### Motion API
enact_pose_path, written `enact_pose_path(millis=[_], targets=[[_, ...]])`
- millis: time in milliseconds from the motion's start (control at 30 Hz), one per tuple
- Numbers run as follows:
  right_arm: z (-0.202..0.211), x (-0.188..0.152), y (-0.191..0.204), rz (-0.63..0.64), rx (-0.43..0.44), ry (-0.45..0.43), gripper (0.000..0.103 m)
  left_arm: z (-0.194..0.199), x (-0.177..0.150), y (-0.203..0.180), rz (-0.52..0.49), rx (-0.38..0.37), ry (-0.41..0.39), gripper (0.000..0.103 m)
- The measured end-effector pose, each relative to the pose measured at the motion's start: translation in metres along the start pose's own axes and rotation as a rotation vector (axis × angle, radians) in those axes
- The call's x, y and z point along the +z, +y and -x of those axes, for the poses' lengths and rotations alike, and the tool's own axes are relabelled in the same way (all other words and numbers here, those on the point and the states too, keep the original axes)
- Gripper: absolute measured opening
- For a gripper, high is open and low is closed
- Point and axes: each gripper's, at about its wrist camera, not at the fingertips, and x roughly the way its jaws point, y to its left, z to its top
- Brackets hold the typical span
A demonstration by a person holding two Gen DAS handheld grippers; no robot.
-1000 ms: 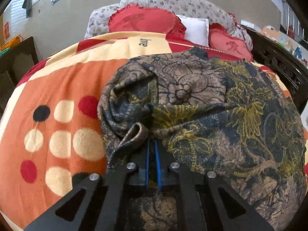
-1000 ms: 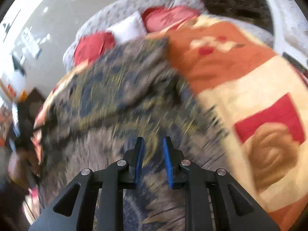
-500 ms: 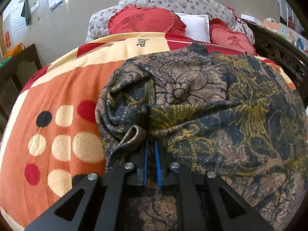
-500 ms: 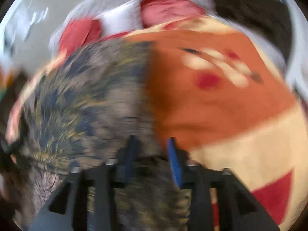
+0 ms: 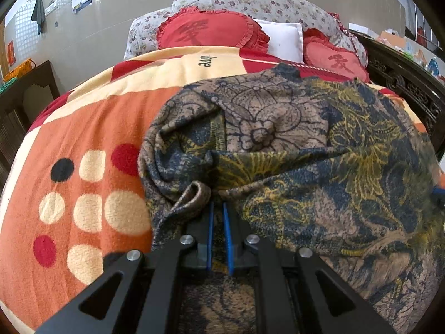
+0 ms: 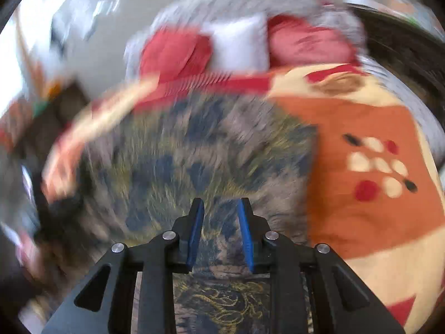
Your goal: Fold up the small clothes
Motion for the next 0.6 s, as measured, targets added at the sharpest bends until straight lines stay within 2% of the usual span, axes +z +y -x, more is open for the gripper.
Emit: enact_pose_path(millis=[33, 67, 100, 133, 167, 200, 267, 367, 400, 500, 567, 600], targets=[[-0.008, -0.009, -0.015, -0.017, -0.001, 0.010, 0.028, 0.000, 0.000, 0.002, 0.004, -0.004, 0.001, 0.008], [-0.004, -0.011, -0.027, -0.087, 0.032, -0.020, 0.027, 0.000, 0.000, 0.004, 0.010, -0.009, 0.001, 0.008], [0.001, -0.014, -0.046, -0.185, -0.041, -0.018, 0.023, 0.000, 0.000, 0.005, 0.017, -0.015, 0.000, 0.008], [0.006, -0.014, -0.063, -0.282, -0.177, 0.015, 0.023, 0.000, 0.000, 0.007, 0.021, -0.017, 0.000, 0.008], [0.013, -0.014, -0.068, -0.320, -0.191, 0.004, 0.024, 0.000, 0.000, 0.008, 0.022, -0.018, -0.001, 0.008], [0.023, -0.009, -0.066, -0.331, -0.138, -0.049, 0.024, 0.000, 0.000, 0.007, 0.021, -0.016, -0.001, 0.008], [0.032, 0.007, -0.038, -0.243, -0.023, -0.105, 0.024, 0.000, 0.000, 0.008, 0.023, -0.019, -0.001, 0.008], [0.019, 0.037, 0.038, -0.049, 0.206, -0.090, 0.024, 0.000, 0.000, 0.008, 0.022, -0.018, -0.001, 0.008], [0.009, 0.045, 0.067, 0.019, 0.258, -0.072, 0.024, 0.000, 0.000, 0.007, 0.021, -0.017, -0.001, 0.008], [-0.029, 0.057, 0.127, 0.123, 0.341, 0.008, 0.024, 0.000, 0.000, 0.008, 0.020, -0.016, 0.000, 0.008], [-0.046, 0.055, 0.136, 0.149, 0.373, 0.053, 0.024, 0.000, 0.001, 0.008, 0.019, -0.014, 0.001, 0.008], [-0.051, 0.056, 0.132, 0.167, 0.359, 0.053, 0.023, 0.000, 0.001, 0.008, 0.019, -0.013, 0.001, 0.008]])
